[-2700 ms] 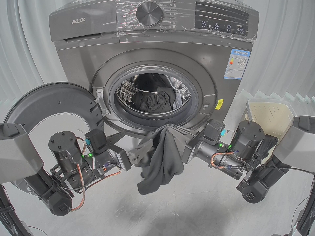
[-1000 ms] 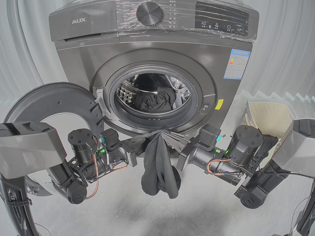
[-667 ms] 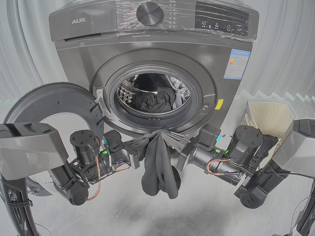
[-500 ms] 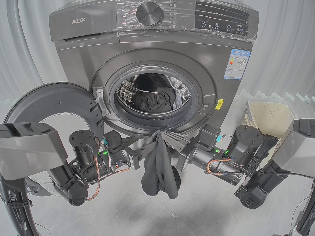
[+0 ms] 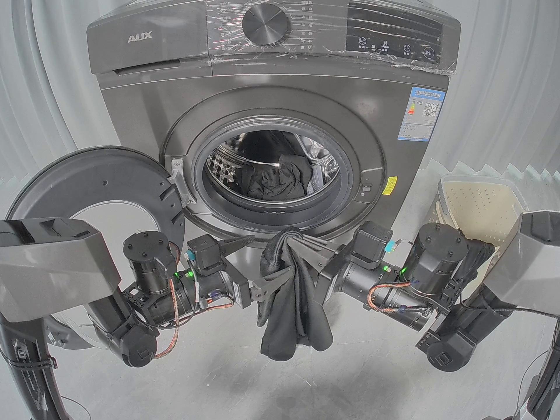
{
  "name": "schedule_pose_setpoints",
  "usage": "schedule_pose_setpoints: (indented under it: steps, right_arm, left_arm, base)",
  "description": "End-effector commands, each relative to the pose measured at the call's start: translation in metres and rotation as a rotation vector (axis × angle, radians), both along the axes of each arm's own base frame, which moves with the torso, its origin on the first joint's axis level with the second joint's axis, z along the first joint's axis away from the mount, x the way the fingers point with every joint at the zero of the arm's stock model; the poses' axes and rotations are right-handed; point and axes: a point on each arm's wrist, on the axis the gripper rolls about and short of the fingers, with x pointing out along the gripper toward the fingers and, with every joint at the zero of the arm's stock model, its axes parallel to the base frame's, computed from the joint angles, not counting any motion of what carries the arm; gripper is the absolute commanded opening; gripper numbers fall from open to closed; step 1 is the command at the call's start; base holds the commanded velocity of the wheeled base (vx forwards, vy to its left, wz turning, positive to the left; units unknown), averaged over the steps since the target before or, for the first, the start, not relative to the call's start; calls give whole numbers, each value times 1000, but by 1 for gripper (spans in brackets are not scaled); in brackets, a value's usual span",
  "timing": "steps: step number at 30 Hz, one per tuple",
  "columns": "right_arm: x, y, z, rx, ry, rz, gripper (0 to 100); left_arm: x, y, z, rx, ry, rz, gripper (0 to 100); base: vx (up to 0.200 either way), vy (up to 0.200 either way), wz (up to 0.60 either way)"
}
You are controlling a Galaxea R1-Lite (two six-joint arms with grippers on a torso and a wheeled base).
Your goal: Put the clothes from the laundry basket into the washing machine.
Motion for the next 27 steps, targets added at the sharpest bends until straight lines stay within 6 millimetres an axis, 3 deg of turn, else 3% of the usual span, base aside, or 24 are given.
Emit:
schedule_pose_setpoints:
  steps: [1, 12, 13, 27]
  right_arm:
    - [0, 0, -1, -1, 1, 1, 0]
    - [-4, 4, -1, 0, 8, 1, 0]
    - [-5, 5, -1, 1, 9, -6, 0]
    - [-2, 3, -3, -2, 14, -25, 0]
  left_arm:
    - [3, -2, 0, -5, -6, -4, 100]
    - [9, -10, -3, -7, -18, -16, 100]
    - [9, -10, -3, -7, -18, -16, 0]
    - [2, -2, 7, -4, -40, 4, 0]
  base:
    - [0, 0, 0]
    - [0, 0, 0]
    - [0, 0, 0]
    - [0, 0, 0]
